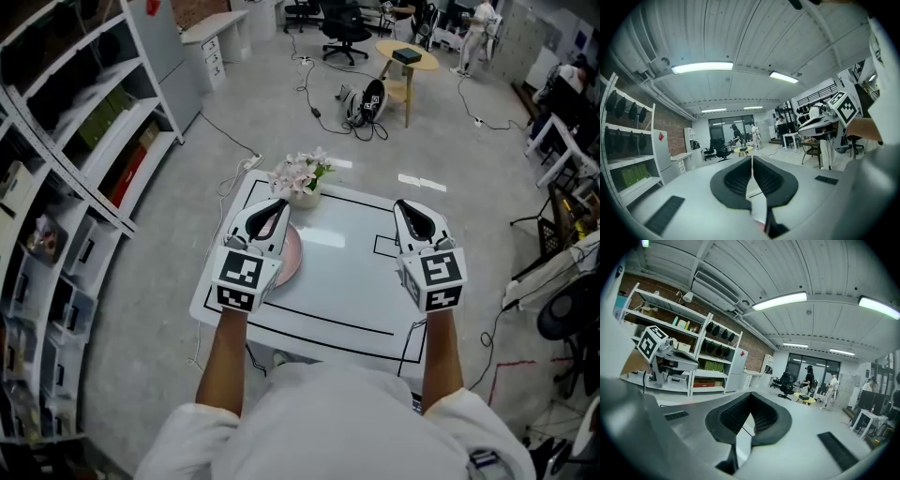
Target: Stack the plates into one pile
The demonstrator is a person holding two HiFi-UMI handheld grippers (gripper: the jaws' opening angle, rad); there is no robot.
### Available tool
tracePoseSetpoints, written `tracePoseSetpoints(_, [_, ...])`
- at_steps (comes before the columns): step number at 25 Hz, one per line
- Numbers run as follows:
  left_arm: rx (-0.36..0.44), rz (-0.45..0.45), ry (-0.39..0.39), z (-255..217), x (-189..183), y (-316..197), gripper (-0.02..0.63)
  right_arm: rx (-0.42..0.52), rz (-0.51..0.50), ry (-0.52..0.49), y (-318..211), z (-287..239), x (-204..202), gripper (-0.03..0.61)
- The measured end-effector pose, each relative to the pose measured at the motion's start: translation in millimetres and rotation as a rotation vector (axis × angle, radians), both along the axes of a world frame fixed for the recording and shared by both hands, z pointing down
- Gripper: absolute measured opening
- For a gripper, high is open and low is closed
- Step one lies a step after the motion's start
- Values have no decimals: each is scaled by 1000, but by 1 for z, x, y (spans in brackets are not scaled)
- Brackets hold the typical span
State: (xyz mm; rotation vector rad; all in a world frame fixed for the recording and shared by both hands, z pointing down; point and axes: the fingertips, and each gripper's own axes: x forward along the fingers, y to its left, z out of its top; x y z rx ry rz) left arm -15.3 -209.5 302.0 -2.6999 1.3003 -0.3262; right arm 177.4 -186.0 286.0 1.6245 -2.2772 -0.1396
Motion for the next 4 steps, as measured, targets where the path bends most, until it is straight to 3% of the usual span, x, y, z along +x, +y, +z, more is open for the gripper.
tracePoseSetpoints(4, [2, -6, 9, -4, -6, 0, 26, 2, -5, 11, -1, 2, -4, 12])
